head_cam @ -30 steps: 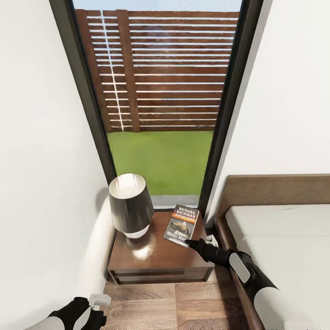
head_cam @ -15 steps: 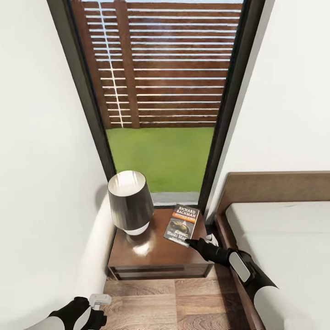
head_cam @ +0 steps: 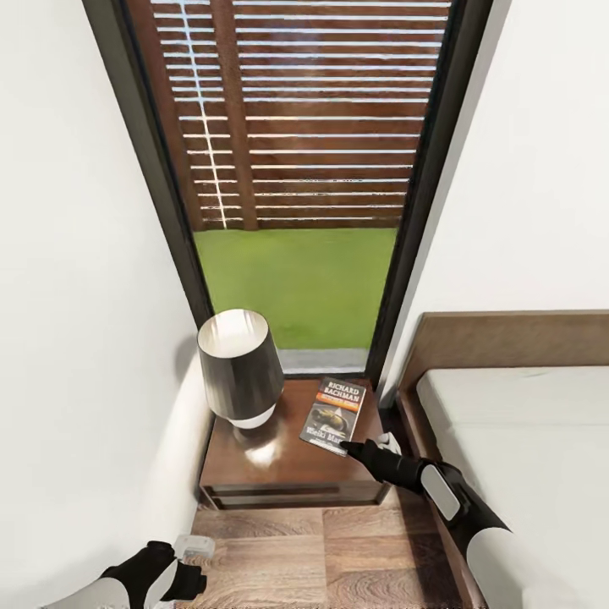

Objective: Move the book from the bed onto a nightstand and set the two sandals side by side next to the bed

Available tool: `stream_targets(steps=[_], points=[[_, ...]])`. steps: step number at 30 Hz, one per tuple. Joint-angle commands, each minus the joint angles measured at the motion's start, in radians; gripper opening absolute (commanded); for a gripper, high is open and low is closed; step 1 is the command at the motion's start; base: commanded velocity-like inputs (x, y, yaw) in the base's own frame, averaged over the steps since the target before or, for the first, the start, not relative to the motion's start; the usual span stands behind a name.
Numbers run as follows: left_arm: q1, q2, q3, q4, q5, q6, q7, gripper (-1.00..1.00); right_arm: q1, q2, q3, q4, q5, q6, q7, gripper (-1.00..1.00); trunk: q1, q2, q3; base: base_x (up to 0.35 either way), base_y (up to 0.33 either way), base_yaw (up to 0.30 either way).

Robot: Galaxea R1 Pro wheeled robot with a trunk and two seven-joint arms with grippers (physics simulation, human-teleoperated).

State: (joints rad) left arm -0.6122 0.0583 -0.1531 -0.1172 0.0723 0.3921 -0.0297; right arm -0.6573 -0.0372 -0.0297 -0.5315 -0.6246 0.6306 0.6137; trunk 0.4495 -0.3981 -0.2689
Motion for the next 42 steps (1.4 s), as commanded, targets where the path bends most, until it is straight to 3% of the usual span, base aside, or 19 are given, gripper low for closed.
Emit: stream_targets(steps=[1, 31, 42], points=[[-0.004, -0.001, -0.008, -0.002, 0.008, 0.006, -0.001, 1.0, -0.001, 0.001, -0.003, 0.0, -0.004, 0.012, 0.001, -1.0, 0.0, -0.002, -0.003, 0.0, 0.0, 0.0], [-0.02, -0.008, 0.005, -0.04, 0.014, -0.008, 0.006, 1.0, -0.026, 0.006, -0.003, 0.0, -0.006, 0.056, 0.001, -1.0, 0.0, -0.002, -0.052, 0.0, 0.0, 0.033], [-0.02, -0.009, 0.005, -0.052, 0.014, -0.011, 0.007, 1.0, -0.057, -0.003, -0.004, -0.001, -0.008, 0.12, 0.003, -1.0, 0.0, -0.002, -0.07, 0.0, 0.0, 0.077]])
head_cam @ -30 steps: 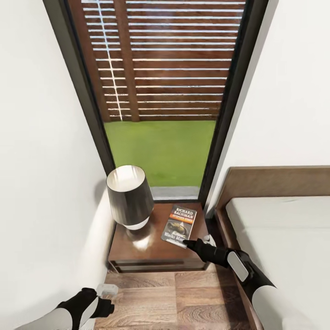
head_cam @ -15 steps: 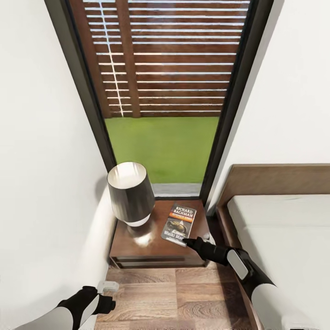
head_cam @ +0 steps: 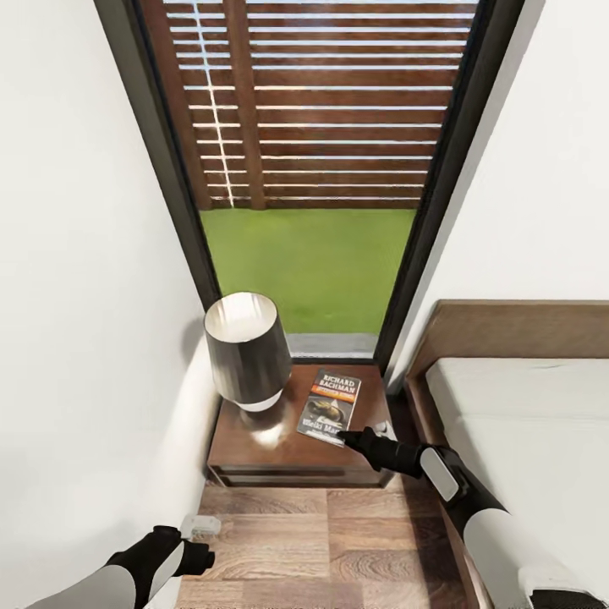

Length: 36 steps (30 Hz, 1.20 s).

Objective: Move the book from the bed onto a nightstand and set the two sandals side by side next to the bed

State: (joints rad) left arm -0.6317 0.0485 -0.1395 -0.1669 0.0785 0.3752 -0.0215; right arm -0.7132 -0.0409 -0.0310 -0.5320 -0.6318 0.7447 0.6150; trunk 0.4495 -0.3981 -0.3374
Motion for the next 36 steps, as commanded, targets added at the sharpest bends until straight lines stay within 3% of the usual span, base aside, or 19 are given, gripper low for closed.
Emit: stream_targets(steps=[1, 15, 19, 23, 27, 36], points=[[0.0, 0.001, -0.008, -0.003, 0.008, 0.005, -0.002, 1.0, -0.002, -0.001, -0.004, 0.0, -0.001, 0.008, 0.002, -1.0, 0.0, -0.002, -0.003, 0.0, 0.0, 0.079], [0.001, 0.001, -0.008, -0.028, 0.008, 0.005, -0.007, 1.0, -0.009, -0.007, -0.007, -0.001, 0.0, 0.017, 0.005, -1.0, 0.0, -0.002, -0.026, 0.0, 0.0, 0.08], [0.0, -0.006, -0.009, -0.032, 0.008, 0.005, -0.007, 1.0, -0.007, -0.017, -0.025, -0.001, -0.001, 0.017, 0.009, -1.0, 0.0, -0.002, -0.031, 0.0, 0.0, 0.063], [-0.004, -0.032, -0.012, -0.034, 0.006, 0.008, -0.005, 1.0, -0.006, -0.026, -0.072, -0.003, -0.001, 0.017, 0.013, -1.0, 0.0, -0.002, -0.034, 0.0, 0.0, 0.032], [-0.013, -0.049, -0.015, -0.036, 0.003, 0.011, -0.004, 1.0, -0.005, -0.029, -0.095, -0.005, 0.0, 0.017, 0.014, -1.0, 0.0, -0.002, -0.035, 0.0, 0.0, 0.016], [-0.021, -0.062, -0.019, -0.038, 0.0, 0.007, -0.008, 1.0, -0.005, -0.032, -0.113, -0.009, 0.0, 0.018, 0.016, -1.0, 0.0, -0.002, -0.036, 0.0, 0.0, 0.005]])
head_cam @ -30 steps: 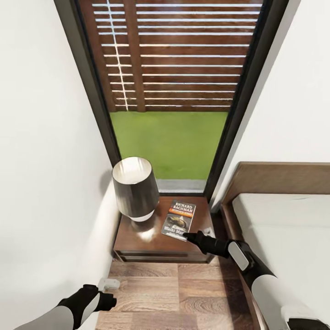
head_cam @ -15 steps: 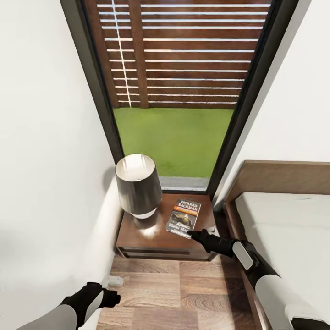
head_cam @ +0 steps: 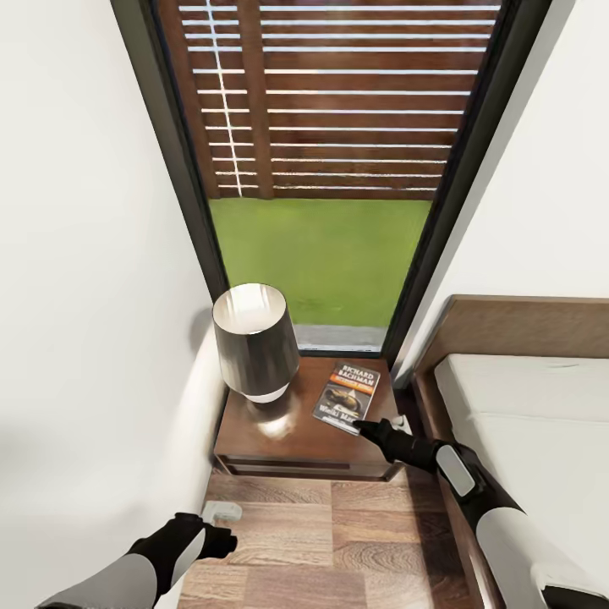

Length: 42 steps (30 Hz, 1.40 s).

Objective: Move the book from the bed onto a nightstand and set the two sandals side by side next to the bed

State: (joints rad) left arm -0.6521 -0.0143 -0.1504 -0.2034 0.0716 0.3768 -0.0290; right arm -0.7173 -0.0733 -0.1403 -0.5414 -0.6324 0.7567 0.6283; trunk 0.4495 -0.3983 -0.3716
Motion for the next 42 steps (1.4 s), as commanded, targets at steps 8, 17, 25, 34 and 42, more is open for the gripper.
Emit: stream_targets(steps=[8, 17, 25, 34, 42], points=[[-0.001, -0.002, -0.008, -0.002, 0.007, -0.001, 0.0, 1.0, -0.001, 0.001, -0.003, -0.002, 0.0, 0.006, 0.003, -1.0, 0.001, -0.002, -0.002, 0.0, 0.0, -0.073], [-0.001, -0.002, -0.006, -0.002, 0.008, -0.004, 0.0, 1.0, -0.001, 0.003, -0.001, -0.003, 0.0, 0.006, 0.004, -1.0, 0.001, -0.002, -0.002, 0.027, 0.023, -0.084], [-0.001, -0.001, -0.003, -0.002, 0.008, -0.005, 0.0, 1.0, -0.001, 0.003, -0.001, -0.003, 0.001, 0.006, 0.004, -1.0, 0.001, -0.002, -0.002, 0.049, 0.042, -0.019], [-0.001, -0.001, -0.002, -0.002, 0.009, -0.009, 0.0, 1.0, -0.001, 0.004, -0.002, -0.003, 0.0, 0.006, 0.003, -1.0, 0.001, -0.002, -0.002, 0.011, 0.009, -0.004], [0.0, -0.001, -0.002, -0.002, 0.009, -0.01, 0.0, 1.0, -0.001, 0.004, -0.005, -0.003, 0.0, 0.008, 0.002, -1.0, 0.001, -0.002, -0.002, 0.042, 0.015, -0.001]])
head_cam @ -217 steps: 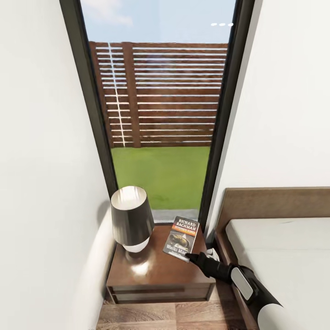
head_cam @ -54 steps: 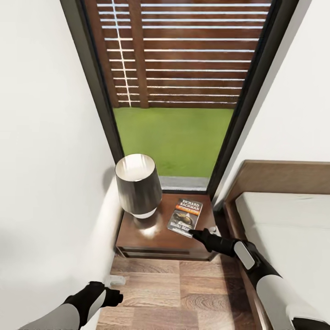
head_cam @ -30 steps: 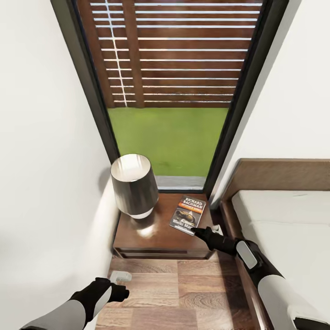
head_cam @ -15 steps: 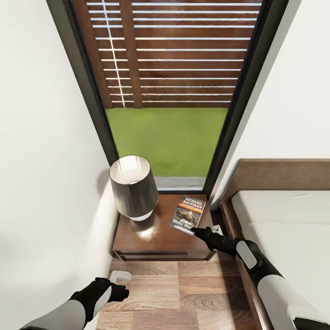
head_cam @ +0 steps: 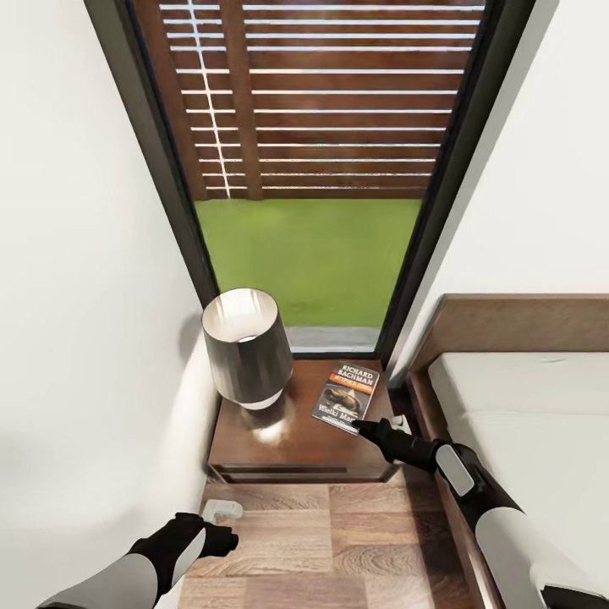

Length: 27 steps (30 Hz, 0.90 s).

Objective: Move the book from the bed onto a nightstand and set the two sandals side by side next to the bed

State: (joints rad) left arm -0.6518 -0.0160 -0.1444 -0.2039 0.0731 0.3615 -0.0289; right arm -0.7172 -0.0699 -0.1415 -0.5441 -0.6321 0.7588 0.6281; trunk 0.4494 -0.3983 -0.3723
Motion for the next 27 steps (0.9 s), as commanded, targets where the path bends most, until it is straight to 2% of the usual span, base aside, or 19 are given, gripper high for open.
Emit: stream_targets(steps=[1, 4, 10, 16, 27], points=[[0.0, 0.001, -0.008, -0.002, 0.008, 0.005, 0.0, 1.0, -0.001, 0.0, -0.005, 0.0, 0.0, 0.007, 0.003, -1.0, 0.001, -0.002, -0.002, 0.037, 0.011, 0.0], [0.0, 0.001, -0.008, -0.002, 0.008, 0.004, 0.0, 1.0, -0.001, -0.001, -0.006, 0.001, 0.001, 0.015, 0.002, -1.0, 0.001, -0.002, -0.002, 0.026, 0.008, 0.0], [0.0, 0.001, -0.008, -0.002, 0.008, -0.006, 0.0, 1.0, -0.002, -0.002, -0.008, -0.002, 0.002, 0.093, -0.004, -1.0, 0.001, -0.002, -0.002, 0.012, 0.004, 0.0], [0.0, 0.0, -0.008, -0.002, 0.008, -0.009, 0.002, 1.0, -0.003, -0.002, -0.009, -0.003, 0.003, 0.129, -0.008, -1.0, 0.001, -0.002, -0.002, 0.004, 0.001, 0.0], [0.0, 0.001, -0.006, -0.002, 0.008, -0.011, 0.003, 1.0, -0.006, 0.005, -0.008, -0.003, 0.007, 0.146, -0.014, -1.0, 0.001, -0.002, -0.002, 0.0, 0.0, 0.0]])
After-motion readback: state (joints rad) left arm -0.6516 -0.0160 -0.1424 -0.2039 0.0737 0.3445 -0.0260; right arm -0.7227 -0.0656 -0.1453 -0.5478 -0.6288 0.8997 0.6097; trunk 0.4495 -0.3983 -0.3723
